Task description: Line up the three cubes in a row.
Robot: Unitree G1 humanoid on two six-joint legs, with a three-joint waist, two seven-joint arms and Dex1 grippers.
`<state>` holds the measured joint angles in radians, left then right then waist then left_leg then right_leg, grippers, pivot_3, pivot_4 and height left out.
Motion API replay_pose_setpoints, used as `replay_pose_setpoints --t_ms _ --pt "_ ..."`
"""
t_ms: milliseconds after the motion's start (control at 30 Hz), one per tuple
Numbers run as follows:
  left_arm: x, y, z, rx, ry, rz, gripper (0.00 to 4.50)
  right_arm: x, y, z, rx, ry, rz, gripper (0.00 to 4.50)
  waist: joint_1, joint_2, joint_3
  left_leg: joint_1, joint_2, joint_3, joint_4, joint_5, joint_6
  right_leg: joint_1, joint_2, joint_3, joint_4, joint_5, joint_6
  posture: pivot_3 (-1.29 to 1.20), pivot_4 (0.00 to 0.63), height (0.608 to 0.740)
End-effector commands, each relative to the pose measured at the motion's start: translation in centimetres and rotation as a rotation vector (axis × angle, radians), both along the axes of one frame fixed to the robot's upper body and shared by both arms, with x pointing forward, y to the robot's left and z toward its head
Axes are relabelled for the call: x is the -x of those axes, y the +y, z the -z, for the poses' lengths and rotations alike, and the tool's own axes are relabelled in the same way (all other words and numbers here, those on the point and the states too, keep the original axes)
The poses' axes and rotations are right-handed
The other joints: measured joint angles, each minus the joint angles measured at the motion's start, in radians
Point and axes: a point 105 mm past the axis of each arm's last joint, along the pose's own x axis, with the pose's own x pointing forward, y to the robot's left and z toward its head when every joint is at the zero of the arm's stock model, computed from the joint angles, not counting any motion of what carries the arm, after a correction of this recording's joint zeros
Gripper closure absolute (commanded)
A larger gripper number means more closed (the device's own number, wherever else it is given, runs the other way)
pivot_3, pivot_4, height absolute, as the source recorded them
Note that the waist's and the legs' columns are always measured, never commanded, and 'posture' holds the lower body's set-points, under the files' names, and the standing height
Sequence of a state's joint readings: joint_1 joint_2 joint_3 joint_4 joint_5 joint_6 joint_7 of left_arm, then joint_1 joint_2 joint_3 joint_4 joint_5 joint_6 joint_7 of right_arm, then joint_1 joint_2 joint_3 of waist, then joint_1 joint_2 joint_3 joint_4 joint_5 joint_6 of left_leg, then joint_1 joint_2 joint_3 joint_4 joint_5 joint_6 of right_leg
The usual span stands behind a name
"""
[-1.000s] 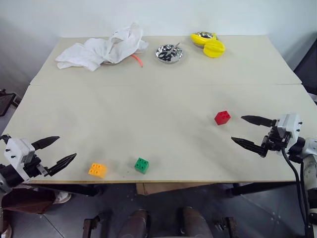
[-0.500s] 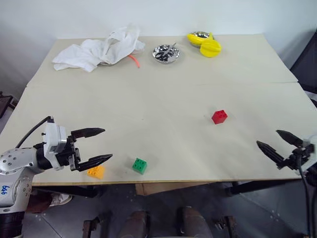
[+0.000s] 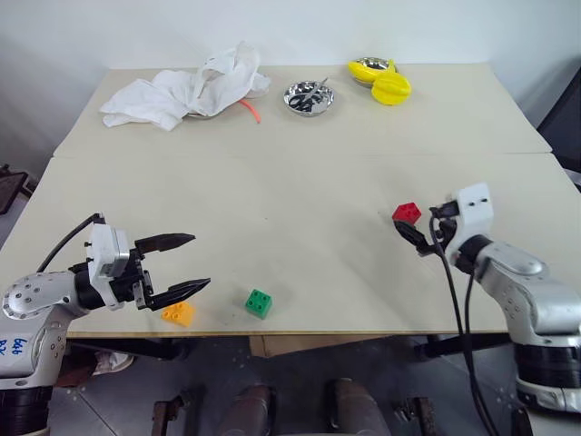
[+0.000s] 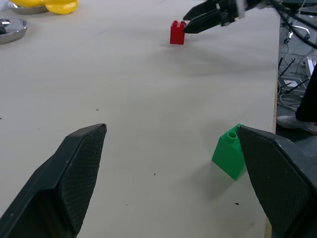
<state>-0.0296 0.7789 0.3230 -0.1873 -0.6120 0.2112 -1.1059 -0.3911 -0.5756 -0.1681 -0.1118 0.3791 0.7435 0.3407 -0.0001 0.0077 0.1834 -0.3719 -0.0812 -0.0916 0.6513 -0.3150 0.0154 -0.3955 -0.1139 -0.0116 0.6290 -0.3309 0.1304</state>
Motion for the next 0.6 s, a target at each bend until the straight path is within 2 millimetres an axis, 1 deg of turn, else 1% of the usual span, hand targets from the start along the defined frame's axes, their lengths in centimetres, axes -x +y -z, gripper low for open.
replay_pose_setpoints --t_ms 33,100,167,267,367,400,433,500,533,600 --pt "0.5 0.1 -0.9 -0.003 -0.033 -0.012 0.02 -0.6 0.4 -0.4 -0.027 0.013 0.025 0.00 -0.002 0.000 0.000 0.000 0.000 0.000 0.000 0.000 0.000 0.000 0.000 0.000 0.000 0.000 0.000 0.00 0.150 0.740" --pt "0.6 0.3 -0.9 -0.006 -0.034 -0.022 0.02 -0.8 1.0 -0.2 -0.032 0.026 0.013 0.00 -0.002 0.000 0.000 0.000 0.000 0.000 0.000 0.000 0.000 0.000 0.000 0.000 0.000 0.000 0.000 0.00 0.150 0.740" --pt "0.6 0.4 -0.9 -0.008 -0.034 -0.030 0.02 -0.9 1.2 -0.2 -0.035 0.030 0.012 0.00 -0.003 0.000 0.000 0.000 0.000 0.000 -0.001 0.000 0.000 -0.001 0.000 0.000 0.000 0.000 0.000 0.00 0.150 0.740" --pt "0.8 0.4 -0.9 -0.010 -0.035 -0.036 0.00 -1.1 1.4 -0.4 -0.028 0.014 0.005 0.57 -0.003 0.000 0.000 0.000 0.000 0.000 0.000 0.000 0.000 0.000 0.000 0.000 0.000 0.000 0.000 0.00 0.150 0.740" --pt "0.9 0.3 -0.9 -0.008 -0.037 -0.041 0.00 -1.3 1.5 -0.5 -0.022 0.002 -0.011 1.58 -0.003 0.000 0.000 0.000 0.000 0.000 0.000 0.000 0.000 0.000 0.000 0.000 0.000 0.000 0.000 0.00 0.150 0.740" --pt "0.9 0.2 -0.9 -0.008 -0.038 -0.041 0.00 -1.3 1.4 -0.6 -0.018 0.000 -0.014 1.84 -0.003 0.000 0.000 0.000 0.000 0.000 0.000 0.000 0.000 0.000 0.000 0.000 0.000 0.000 0.000 0.00 0.150 0.740" --pt "0.9 0.1 -0.9 -0.007 -0.038 -0.041 0.00 -1.3 1.4 -0.6 -0.011 -0.004 -0.020 2.27 -0.003 0.000 0.000 0.000 0.000 0.000 0.000 0.000 0.000 0.000 0.000 0.000 0.000 0.000 0.000 0.00 0.150 0.740" --pt "0.9 0.0 -0.8 -0.006 -0.039 -0.041 0.00 -1.4 1.3 -0.8 -0.001 -0.014 -0.037 2.91 -0.004 0.000 0.000 0.000 0.000 0.000 0.000 0.000 0.000 0.000 0.000 0.000 0.000 0.000 0.000 0.00 0.150 0.740" --pt "1.0 0.0 -0.8 -0.003 -0.041 -0.042 0.00 -1.4 1.6 -1.2 0.003 -0.025 -0.086 3.03 -0.003 0.000 0.000 0.000 0.000 0.000 0.000 0.000 0.000 0.000 0.000 0.000 0.000 0.000 0.000 0.00 0.150 0.740" --pt "1.0 -0.1 -0.9 0.001 -0.044 -0.043 0.00 -1.3 2.4 -2.0 0.013 -0.046 -0.206 3.03 -0.004 0.000 0.000 0.000 0.000 0.000 0.000 0.000 0.000 0.000 0.000 0.000 0.000 0.000 0.000 0.00 0.150 0.740"
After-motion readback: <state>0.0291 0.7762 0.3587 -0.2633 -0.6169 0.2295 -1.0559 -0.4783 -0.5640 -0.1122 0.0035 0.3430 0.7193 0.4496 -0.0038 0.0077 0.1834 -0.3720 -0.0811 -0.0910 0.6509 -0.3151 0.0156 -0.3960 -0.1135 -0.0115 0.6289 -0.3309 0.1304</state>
